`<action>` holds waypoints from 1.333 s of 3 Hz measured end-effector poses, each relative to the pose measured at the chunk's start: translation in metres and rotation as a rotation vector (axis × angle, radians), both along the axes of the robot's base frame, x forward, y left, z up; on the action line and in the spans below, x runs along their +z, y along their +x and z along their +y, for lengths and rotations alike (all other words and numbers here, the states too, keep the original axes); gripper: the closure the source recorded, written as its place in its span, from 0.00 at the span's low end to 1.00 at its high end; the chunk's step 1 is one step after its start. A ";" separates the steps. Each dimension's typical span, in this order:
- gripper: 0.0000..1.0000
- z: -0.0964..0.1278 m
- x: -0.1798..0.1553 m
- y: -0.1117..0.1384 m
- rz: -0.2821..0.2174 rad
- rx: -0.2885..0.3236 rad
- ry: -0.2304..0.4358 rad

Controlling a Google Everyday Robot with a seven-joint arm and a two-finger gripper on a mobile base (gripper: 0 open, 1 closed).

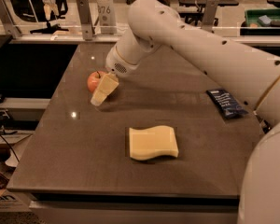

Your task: Pick apple

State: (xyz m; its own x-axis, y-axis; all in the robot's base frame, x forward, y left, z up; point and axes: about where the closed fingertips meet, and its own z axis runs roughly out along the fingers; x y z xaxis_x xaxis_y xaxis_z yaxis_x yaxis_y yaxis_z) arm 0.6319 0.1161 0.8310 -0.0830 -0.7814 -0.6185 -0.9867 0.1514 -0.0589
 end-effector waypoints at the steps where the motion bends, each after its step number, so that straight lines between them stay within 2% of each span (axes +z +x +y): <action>1: 0.41 0.008 0.000 -0.003 0.040 -0.001 -0.007; 3: 0.86 0.014 0.014 -0.002 0.069 0.002 0.009; 4: 1.00 0.018 0.042 0.001 0.060 0.019 0.045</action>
Offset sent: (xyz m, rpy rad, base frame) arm -0.0038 0.0120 0.0087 0.0010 0.0901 -0.0071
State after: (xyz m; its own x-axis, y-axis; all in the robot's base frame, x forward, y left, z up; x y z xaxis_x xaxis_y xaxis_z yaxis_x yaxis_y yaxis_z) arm 0.6326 0.1341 0.8730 -0.1062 -0.7547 -0.6474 -0.9910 0.1340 0.0064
